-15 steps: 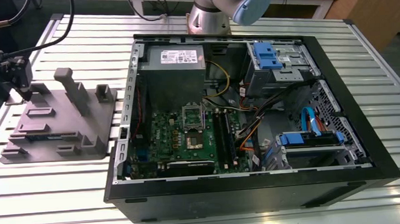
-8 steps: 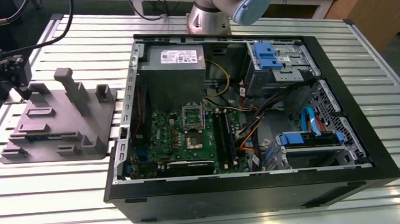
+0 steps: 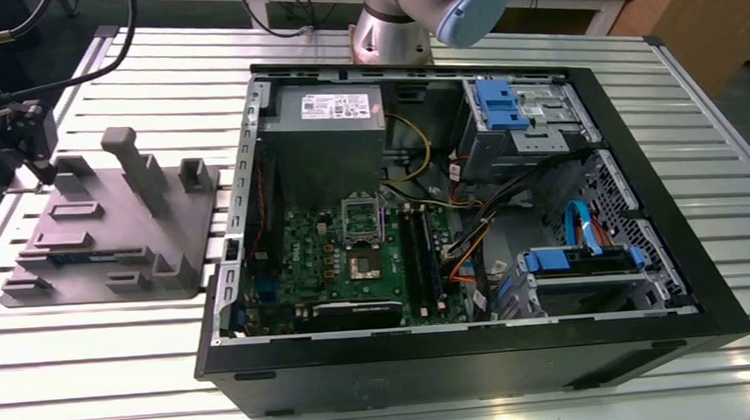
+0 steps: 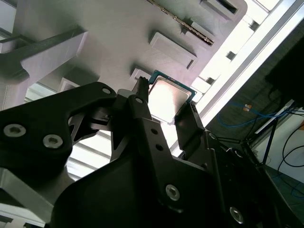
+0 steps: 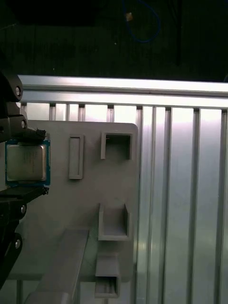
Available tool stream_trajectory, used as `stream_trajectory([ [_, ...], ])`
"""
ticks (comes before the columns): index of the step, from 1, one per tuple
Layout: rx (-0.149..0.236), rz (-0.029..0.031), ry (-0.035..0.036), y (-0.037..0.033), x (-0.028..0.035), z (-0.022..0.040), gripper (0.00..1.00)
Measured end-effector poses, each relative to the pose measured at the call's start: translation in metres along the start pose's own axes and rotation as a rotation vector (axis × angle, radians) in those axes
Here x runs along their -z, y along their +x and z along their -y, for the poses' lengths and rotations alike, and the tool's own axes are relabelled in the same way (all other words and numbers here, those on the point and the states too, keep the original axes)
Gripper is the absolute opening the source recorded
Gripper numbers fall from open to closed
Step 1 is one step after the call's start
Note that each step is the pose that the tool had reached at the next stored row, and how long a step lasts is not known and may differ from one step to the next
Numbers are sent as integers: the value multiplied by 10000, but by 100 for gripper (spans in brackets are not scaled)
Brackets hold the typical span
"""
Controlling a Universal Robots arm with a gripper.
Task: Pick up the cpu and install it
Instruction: 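Pick up the cpu and move it towards the insertion slot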
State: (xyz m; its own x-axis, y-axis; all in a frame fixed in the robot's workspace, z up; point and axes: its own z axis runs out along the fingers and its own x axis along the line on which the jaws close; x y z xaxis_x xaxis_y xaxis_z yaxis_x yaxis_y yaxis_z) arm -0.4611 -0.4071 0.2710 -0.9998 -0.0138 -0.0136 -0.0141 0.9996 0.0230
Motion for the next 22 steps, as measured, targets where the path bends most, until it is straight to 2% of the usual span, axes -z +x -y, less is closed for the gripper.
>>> stream_trajectory([
  [22, -29, -3, 4, -1, 69, -4, 47],
])
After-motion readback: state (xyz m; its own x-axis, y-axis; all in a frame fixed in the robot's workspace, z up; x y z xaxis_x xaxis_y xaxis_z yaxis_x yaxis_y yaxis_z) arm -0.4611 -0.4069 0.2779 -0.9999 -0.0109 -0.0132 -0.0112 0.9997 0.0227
